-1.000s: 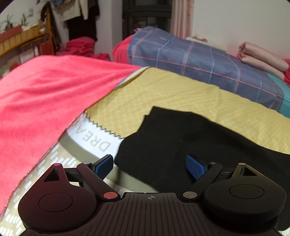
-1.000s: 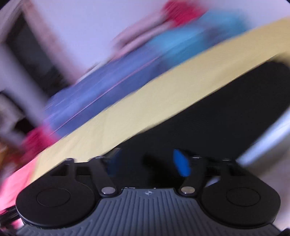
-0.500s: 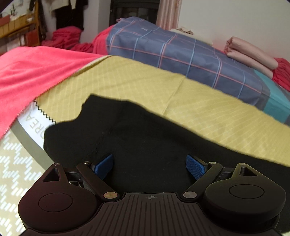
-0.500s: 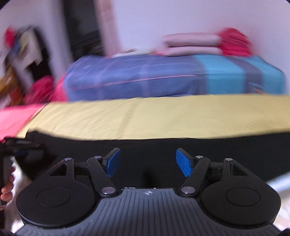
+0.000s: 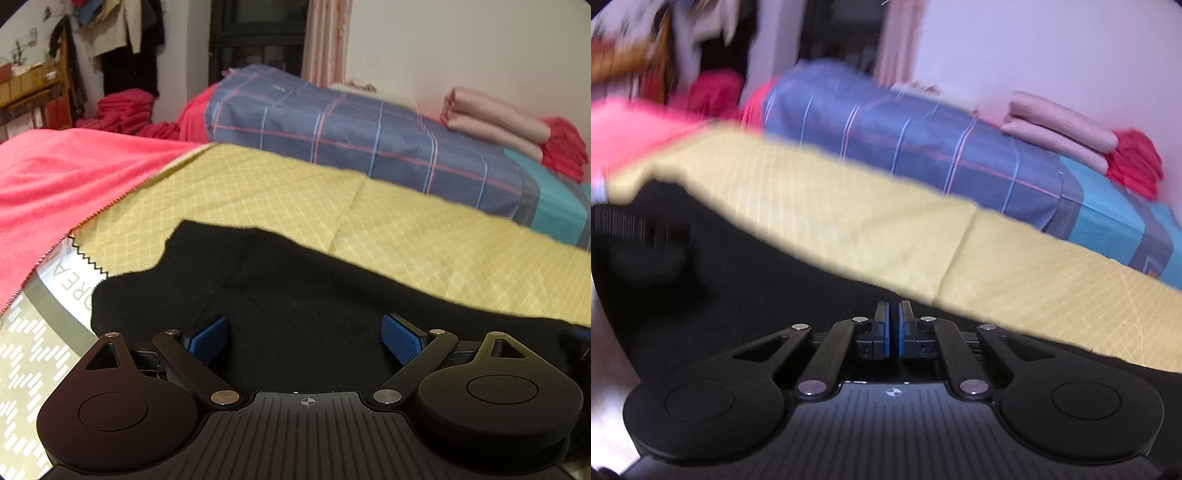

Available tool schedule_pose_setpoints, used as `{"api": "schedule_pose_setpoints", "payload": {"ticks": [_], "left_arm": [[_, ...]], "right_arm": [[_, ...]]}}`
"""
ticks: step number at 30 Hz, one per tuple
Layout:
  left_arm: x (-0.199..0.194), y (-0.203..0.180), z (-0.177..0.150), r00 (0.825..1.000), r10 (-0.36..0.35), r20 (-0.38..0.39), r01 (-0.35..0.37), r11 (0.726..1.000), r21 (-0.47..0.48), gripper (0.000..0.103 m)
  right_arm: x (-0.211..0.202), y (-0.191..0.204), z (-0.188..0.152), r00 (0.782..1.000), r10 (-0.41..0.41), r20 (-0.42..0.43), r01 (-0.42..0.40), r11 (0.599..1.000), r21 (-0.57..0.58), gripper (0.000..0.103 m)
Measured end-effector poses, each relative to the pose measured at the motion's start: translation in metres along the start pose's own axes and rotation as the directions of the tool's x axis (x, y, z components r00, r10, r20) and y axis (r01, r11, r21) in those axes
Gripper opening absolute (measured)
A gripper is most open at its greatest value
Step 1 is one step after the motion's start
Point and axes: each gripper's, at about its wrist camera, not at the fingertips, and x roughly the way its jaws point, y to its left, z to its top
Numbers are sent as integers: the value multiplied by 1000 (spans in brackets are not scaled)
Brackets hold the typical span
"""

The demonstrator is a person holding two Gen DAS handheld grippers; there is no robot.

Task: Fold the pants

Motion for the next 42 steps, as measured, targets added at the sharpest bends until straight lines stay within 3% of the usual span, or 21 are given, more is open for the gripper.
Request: {"api": "schedule_pose_setpoints", "payload": {"ticks": [2, 4, 5, 6, 7, 9, 11, 13, 15, 17, 18, 19, 21, 23, 24, 26, 29, 34, 37, 41, 42], "left_arm": [[2, -1, 0, 1000, 16, 8, -16, 1000, 3, 103], [9, -4, -1, 999, 34, -12, -33, 999, 29, 103], [11, -7, -3, 999, 45, -12, -45, 998, 48, 103], [12, -11, -4, 998, 56, -10, -56, 996, 69, 103], [12, -13, -5, 998, 67, -7, -67, 994, 86, 103], [14, -14, -6, 997, 76, -4, -75, 992, 97, 103], [15, -14, -5, 997, 75, -8, -74, 993, 90, 103], [15, -12, -5, 997, 75, -8, -74, 994, 87, 103], [15, -12, -5, 997, 76, -7, -75, 993, 89, 103], [16, -12, -5, 997, 75, -8, -74, 993, 91, 103], [16, -12, -5, 997, 75, -7, -74, 993, 90, 103], [16, -13, -5, 997, 76, -7, -75, 993, 90, 103], [17, -13, -5, 997, 78, -8, -77, 993, 90, 103], [17, -14, -5, 996, 84, -7, -83, 992, 93, 103], [17, -15, -6, 996, 86, -6, -85, 992, 95, 103], [18, -16, -6, 996, 90, -5, -89, 991, 98, 103], [18, -17, -6, 995, 96, -3, -95, 990, 104, 103], [18, -17, -7, 995, 98, -1, -97, 989, 107, 103], [18, -17, -7, 995, 101, 0, -100, 989, 111, 103], [18, -17, -7, 995, 101, 0, -101, 989, 111, 103], [18, -17, -7, 995, 102, 0, -101, 989, 111, 103]], "right_arm": [[9, -5, 6, 1000, 15, 4, -15, 999, 47, 7], [38, 1, -1, 995, 16, -102, -16, 1000, 0, 10], [40, 3, -5, 996, 5, -91, -9, 999, -36, 11], [33, 4, -5, 998, -6, -67, 2, 998, -57, 23], [26, 3, -3, 998, -12, -64, 9, 999, -52, 43], [7, -6, -3, 1000, 4, -21, -4, 1000, 6, 63], [-11, -23, -8, 998, 56, 0, -55, 996, 74, 66], [-19, -47, -20, 992, 122, -18, -117, 981, 156, 78], [-19, -79, -38, 990, 122, -66, -101, 962, 253, 77], [-28, -121, -54, 992, 114, -61, -83, 923, 376, 38], [-36, -146, -60, 989, 142, -40, -107, 877, 468, 29], [-45, -170, -67, 992, 122, -24, -88, 823, 562, 50], [-71, -209, -79, 995, -96, -30, 93, 755, 649, 77], [-97, -240, -88, 956, -287, -69, 254, 683, 685, 77], [-110, -252, -93, 951, -302, -66, 255, 646, 719, 75], [-130, -265, -106, 973, -233, -4, 146, 599, 787, 75], [-137, -260, -118, 992, -123, 38, 41, 583, 811, 76], [-136, -255, -138, 995, -80, -52, 83, 465, 881, 76], [-130, -260, -133, 994, -95, -56, 94, 467, 879, 77], [-104, -267, -120, 990, -115, -85, 132, 515, 847, 80], [-97, -269, -118, 989, -119, -89, 139, 521, 842, 86]]}}
